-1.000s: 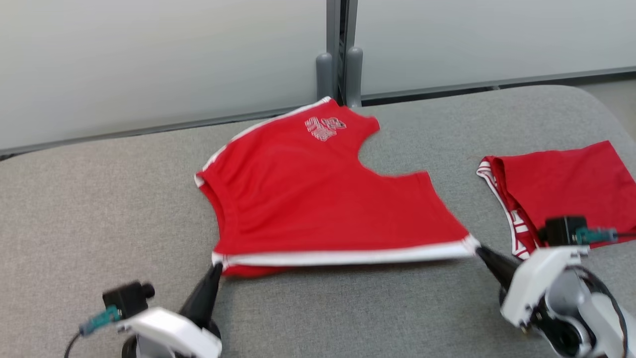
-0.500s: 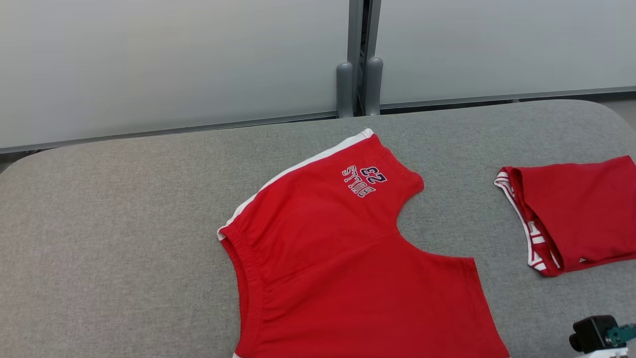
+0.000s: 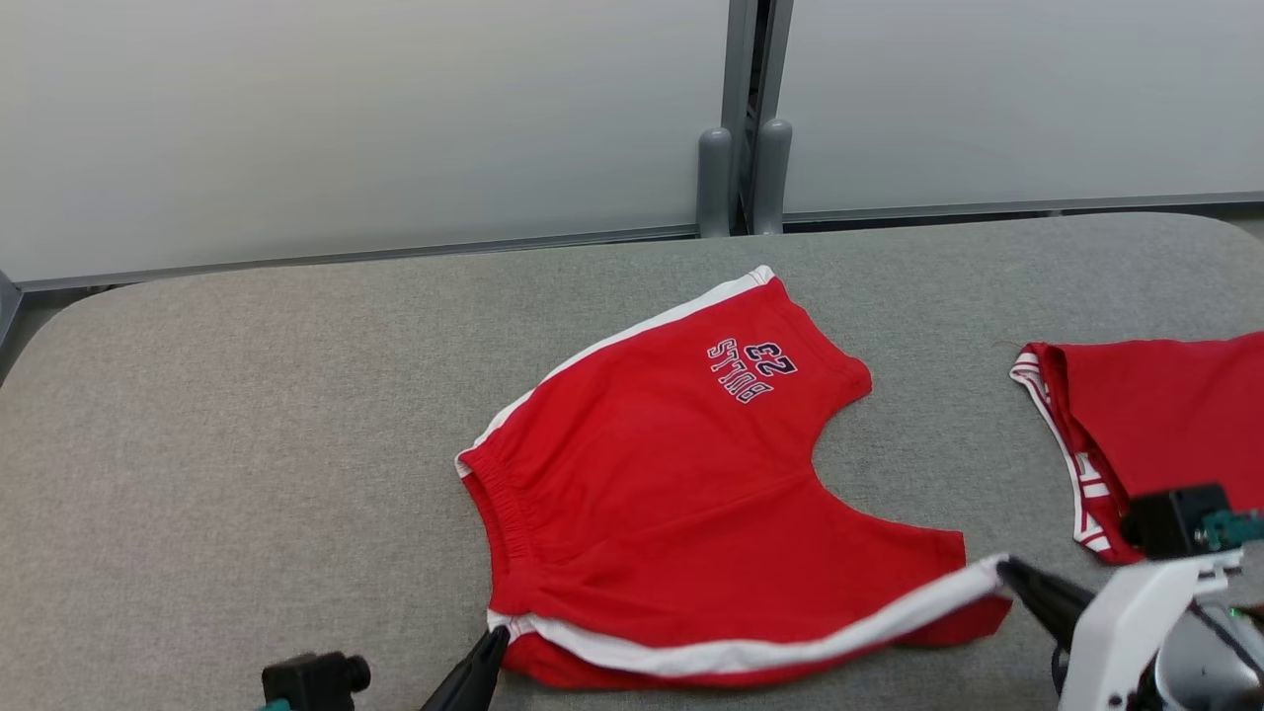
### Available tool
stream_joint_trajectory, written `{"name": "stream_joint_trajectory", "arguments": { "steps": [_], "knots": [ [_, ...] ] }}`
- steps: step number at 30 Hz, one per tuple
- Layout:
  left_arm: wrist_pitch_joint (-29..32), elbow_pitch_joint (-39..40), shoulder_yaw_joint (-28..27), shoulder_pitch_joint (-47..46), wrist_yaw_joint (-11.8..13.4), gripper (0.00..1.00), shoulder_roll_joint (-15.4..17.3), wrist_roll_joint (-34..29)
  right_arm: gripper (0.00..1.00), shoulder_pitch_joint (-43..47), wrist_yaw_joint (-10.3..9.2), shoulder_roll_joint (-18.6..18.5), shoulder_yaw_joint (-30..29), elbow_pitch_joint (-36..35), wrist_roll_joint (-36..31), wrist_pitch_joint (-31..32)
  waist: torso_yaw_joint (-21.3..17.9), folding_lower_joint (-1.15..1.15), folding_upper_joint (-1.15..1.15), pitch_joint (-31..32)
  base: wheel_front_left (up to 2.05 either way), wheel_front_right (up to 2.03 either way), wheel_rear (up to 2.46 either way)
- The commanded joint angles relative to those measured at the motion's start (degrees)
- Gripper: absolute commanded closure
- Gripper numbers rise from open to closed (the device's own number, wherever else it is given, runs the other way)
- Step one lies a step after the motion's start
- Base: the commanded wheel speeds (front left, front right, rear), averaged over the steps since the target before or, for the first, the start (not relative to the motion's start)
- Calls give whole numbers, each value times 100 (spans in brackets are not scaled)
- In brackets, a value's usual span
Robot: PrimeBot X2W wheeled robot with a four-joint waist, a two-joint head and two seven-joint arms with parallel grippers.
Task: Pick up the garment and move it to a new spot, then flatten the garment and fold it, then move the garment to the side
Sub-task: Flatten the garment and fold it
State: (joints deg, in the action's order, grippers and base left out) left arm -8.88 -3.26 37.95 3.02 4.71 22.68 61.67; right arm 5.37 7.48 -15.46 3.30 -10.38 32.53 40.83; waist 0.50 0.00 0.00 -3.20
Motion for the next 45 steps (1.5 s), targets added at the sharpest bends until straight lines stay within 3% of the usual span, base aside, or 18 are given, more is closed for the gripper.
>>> {"name": "stream_joint_trajectory", "arguments": {
  "steps": [1,9,15,26,33,43,44,45],
  "knots": [
    [65,-11,-55,-210,57,100,-22,50,100,-417,3,-45,24,220,-149,-172,42,0,0,-4,0,0,0],
    [429,-436,-140,-1253,413,100,-480,60,100,-2118,3,189,270,1829,-538,-1097,374,0,0,-167,0,0,0],
    [450,-1002,-191,-2003,460,100,-871,18,100,-3363,3,189,771,3090,-893,-1779,562,0,0,-535,0,0,0],
    [312,-1785,-195,-2856,265,100,-1454,31,100,-5001,3,144,1021,4976,-1480,-2990,994,0,0,-1061,0,0,0],
    [297,-2255,-88,-3281,23,100,-1666,-5,100,-5702,3,145,1157,5990,-1716,-3630,1258,0,0,-1234,0,0,0],
    [88,-3009,35,-3860,-128,100,-1889,-4,100,-6401,3,150,1007,7128,-1910,-4267,1493,0,0,-1459,0,0,0],
    [71,-3086,63,-3907,-163,100,-1898,-8,97,-6454,3,188,949,7236,-1964,-4343,1501,0,0,-1483,0,0,0],
    [34,-3151,91,-3968,-170,84,-1904,-34,51,-6509,3,238,913,7344,-2017,-4394,1508,0,0,-1516,0,0,0]
  ]
}}
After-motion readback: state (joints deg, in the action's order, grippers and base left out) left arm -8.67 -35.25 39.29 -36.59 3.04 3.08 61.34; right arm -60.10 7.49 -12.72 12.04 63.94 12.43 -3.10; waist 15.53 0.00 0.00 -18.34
